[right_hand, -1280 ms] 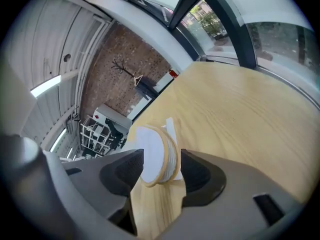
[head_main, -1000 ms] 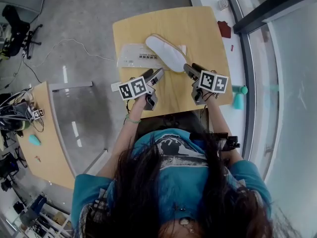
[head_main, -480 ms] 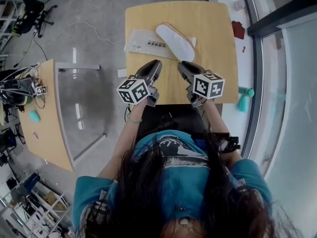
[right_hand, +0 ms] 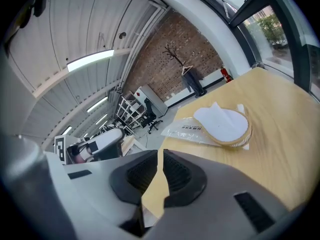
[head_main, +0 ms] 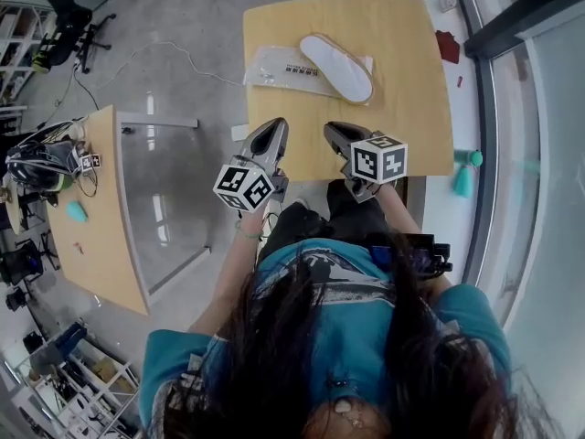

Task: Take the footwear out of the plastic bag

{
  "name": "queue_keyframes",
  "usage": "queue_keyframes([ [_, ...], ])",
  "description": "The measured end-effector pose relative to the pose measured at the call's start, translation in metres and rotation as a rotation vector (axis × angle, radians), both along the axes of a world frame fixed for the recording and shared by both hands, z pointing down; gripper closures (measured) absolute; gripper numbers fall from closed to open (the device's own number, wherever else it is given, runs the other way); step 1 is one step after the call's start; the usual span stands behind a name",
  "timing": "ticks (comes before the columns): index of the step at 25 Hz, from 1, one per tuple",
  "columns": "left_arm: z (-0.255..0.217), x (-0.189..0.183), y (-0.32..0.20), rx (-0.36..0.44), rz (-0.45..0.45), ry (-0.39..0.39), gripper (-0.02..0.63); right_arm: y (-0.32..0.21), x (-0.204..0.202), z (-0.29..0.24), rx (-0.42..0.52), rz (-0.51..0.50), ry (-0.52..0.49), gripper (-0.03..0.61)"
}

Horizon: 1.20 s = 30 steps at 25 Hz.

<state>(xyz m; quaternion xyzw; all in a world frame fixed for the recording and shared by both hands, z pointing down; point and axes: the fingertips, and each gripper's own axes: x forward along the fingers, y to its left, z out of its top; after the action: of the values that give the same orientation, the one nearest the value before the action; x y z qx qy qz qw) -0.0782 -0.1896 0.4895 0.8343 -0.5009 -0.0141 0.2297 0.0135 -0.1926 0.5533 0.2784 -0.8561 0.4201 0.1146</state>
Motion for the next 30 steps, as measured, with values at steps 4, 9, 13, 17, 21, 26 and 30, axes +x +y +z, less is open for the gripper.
queue_keyframes([
  [4,-0.011,-0.015,0.027,0.033,0.025,-0.014,0.615,0.022,-0.015,-0.012,0.029,0.027,0.000,0.534],
  [9,-0.023,-0.043,0.081,0.066,0.079,-0.049,0.615,0.070,-0.045,-0.030,0.055,0.082,-0.008,0.534],
  [13,-0.025,-0.067,0.133,0.079,0.125,-0.058,0.615,0.124,-0.072,-0.038,0.075,0.120,-0.003,0.535],
  [17,-0.023,-0.088,0.184,0.077,0.155,-0.066,0.615,0.181,-0.091,-0.040,0.066,0.178,-0.005,0.535],
  [21,-0.018,-0.099,0.226,0.065,0.190,-0.029,0.615,0.238,-0.102,-0.037,0.061,0.213,0.020,0.535],
  [26,-0.015,-0.084,0.269,0.066,0.260,-0.017,0.615,0.292,-0.094,-0.038,0.072,0.251,0.062,0.535],
  [30,-0.021,-0.062,0.296,0.070,0.310,-0.003,0.615,0.322,-0.077,-0.046,0.081,0.280,0.079,0.534],
])
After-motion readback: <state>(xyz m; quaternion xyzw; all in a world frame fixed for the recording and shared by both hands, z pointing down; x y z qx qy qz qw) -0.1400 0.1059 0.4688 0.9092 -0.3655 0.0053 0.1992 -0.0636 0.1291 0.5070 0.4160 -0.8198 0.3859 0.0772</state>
